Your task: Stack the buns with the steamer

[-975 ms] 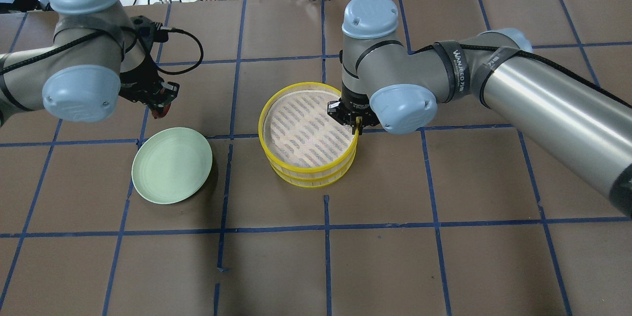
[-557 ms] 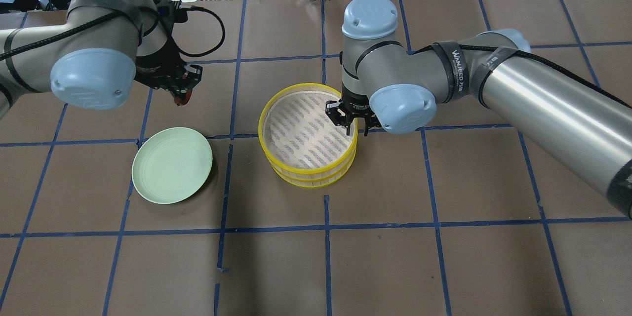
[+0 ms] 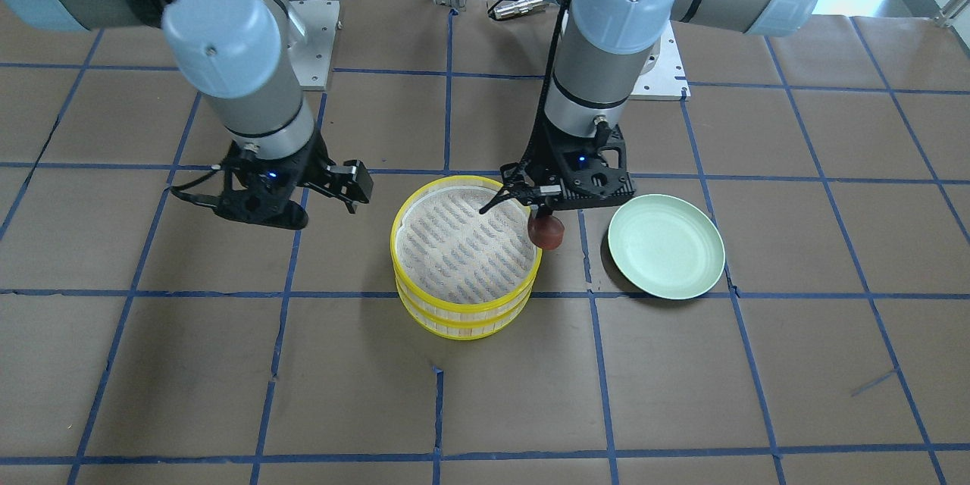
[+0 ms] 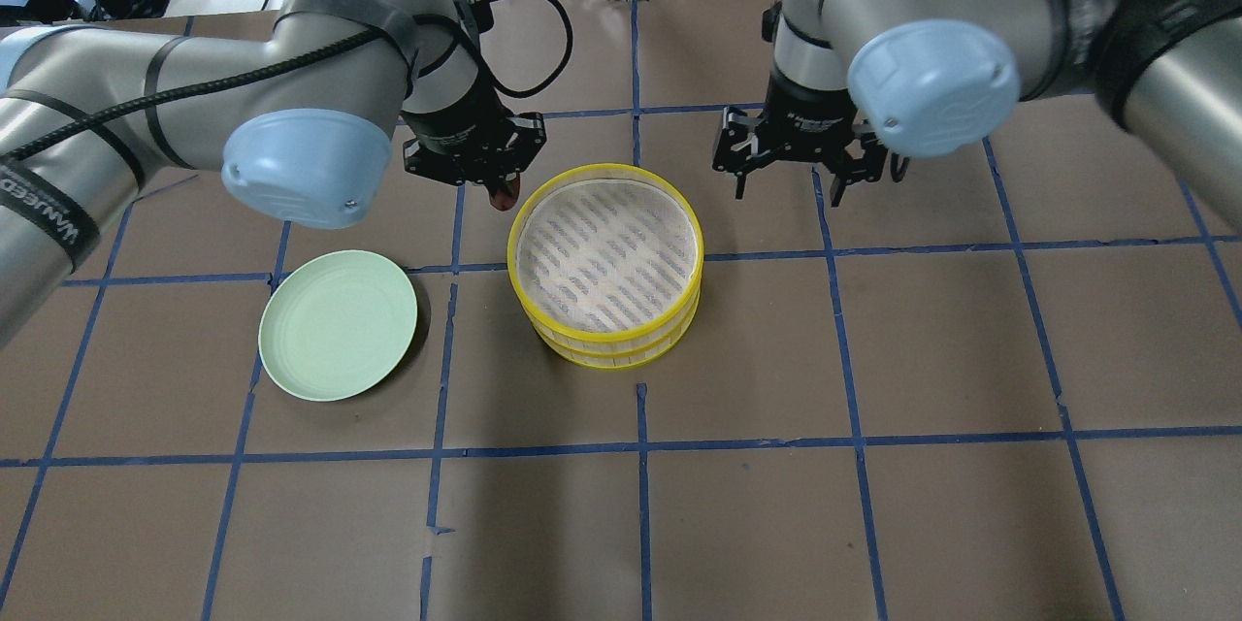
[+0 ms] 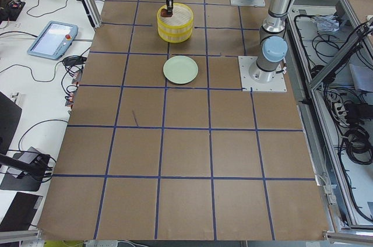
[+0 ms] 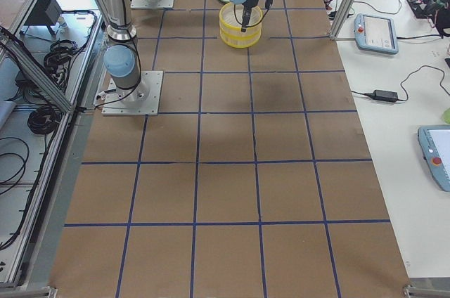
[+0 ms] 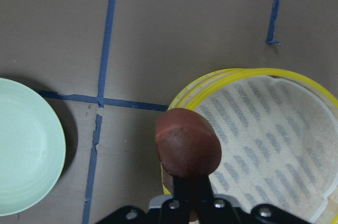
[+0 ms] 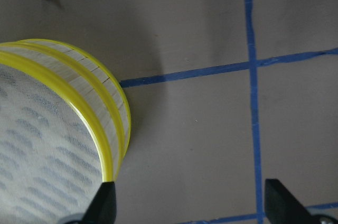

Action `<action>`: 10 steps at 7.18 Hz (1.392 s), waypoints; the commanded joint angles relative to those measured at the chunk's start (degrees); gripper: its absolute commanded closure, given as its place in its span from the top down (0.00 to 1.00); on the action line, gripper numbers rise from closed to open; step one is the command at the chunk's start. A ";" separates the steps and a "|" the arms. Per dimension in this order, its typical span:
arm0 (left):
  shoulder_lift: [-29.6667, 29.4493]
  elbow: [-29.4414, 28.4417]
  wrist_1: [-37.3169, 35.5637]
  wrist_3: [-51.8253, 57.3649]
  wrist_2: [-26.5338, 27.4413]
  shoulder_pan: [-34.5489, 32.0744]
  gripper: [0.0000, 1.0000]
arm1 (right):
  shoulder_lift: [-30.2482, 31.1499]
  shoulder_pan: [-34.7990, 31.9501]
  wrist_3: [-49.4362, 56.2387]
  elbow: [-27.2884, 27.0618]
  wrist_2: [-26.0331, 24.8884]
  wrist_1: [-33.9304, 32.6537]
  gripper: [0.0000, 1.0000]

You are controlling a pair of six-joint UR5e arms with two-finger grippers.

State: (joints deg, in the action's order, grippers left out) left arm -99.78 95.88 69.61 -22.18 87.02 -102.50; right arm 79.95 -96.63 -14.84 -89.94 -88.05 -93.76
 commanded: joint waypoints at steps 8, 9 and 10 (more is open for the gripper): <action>-3.60 -1.29 -7.21 3.11 2.08 -4.83 1.00 | 11.55 3.29 8.34 4.51 -0.72 14.57 1.00; -1.58 -3.05 -5.90 18.77 5.76 3.72 1.00 | 11.55 3.29 8.51 4.43 -0.72 14.57 1.00; 0.53 -3.24 -0.32 32.85 5.88 12.85 1.00 | 11.55 3.29 8.52 4.43 -0.72 14.57 1.00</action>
State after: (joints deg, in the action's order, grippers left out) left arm -101.64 93.53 64.80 -5.67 91.37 -99.30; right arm 91.51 -93.35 -6.40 -85.47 -88.78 -79.17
